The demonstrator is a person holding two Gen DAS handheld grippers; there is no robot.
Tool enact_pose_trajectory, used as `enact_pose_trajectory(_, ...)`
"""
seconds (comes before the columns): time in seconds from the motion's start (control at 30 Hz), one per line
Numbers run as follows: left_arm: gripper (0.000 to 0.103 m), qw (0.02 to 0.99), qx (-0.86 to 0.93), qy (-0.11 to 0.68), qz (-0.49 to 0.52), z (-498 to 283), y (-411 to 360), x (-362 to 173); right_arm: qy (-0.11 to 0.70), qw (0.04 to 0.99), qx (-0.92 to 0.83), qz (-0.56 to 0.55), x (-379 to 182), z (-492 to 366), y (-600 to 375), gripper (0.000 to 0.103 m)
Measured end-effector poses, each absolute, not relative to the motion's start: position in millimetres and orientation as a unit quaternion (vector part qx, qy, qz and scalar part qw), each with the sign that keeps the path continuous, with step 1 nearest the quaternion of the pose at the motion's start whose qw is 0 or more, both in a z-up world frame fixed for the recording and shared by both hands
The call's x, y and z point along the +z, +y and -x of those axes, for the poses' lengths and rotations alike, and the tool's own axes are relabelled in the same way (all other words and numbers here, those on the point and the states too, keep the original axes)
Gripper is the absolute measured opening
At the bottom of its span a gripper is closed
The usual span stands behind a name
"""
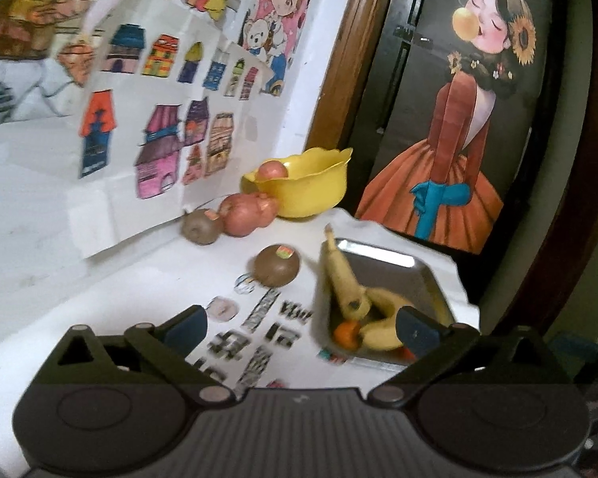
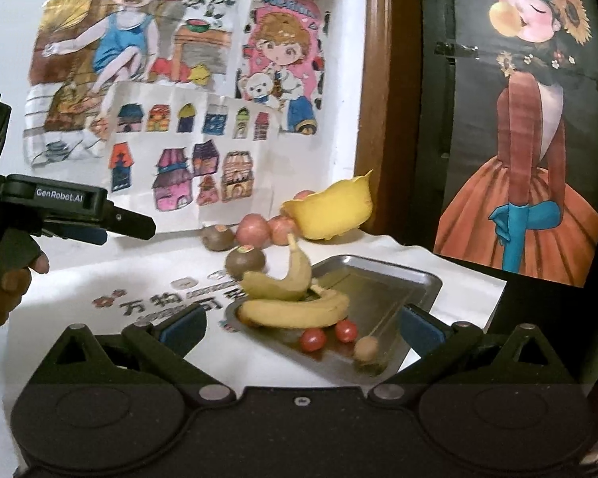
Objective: Organize fruits
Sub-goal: 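Open both grippers to release the banana and small kiwi in the tray, then move both grippers toward the large kiwis beside the apples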
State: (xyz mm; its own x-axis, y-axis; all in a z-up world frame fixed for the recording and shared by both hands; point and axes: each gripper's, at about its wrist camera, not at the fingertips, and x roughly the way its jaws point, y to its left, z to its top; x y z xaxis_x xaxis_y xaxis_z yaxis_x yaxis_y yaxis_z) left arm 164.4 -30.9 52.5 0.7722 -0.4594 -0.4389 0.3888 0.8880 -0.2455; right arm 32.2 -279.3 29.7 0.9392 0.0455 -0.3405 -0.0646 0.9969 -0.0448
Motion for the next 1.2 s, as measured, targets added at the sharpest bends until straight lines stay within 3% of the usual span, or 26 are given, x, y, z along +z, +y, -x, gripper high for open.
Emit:
enact_pose_trajectory(0.6,0.103,0.942,-0.178,0.282,0.042,-131.9,38.1,25.3,0.213,0.975,0.052,0.039,17.5,-6.7,-226.0,0.102)
enact_pose_trajectory(1.2,0.103,0.943,-0.172,0.282,0.041,-125.8,59.0,26.5,0.22,0.971,0.077,0.06,26.5,-4.2,-197.0,0.102)
